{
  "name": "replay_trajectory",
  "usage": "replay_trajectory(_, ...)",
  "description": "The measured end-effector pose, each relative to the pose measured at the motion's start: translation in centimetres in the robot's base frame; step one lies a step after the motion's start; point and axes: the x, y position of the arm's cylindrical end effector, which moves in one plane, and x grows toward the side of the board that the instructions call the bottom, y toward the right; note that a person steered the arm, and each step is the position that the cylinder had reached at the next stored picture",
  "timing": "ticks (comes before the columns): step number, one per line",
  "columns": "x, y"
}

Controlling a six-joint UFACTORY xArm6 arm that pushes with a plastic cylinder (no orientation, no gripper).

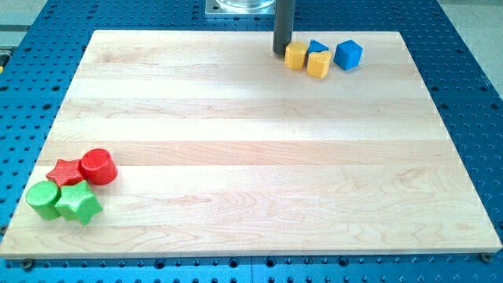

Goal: Push triangle into hexagon

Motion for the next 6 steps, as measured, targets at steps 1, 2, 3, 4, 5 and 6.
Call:
replay_trajectory(1, -0.2, 0.3)
replay_trajectory(2, -3.7, 4.4)
replay_trajectory(3, -3.3, 10.5)
replay_trajectory(4, -0.8, 6.5)
replay_trajectory(5, 0.2, 4.2)
replay_trajectory(6, -1.3, 9.9)
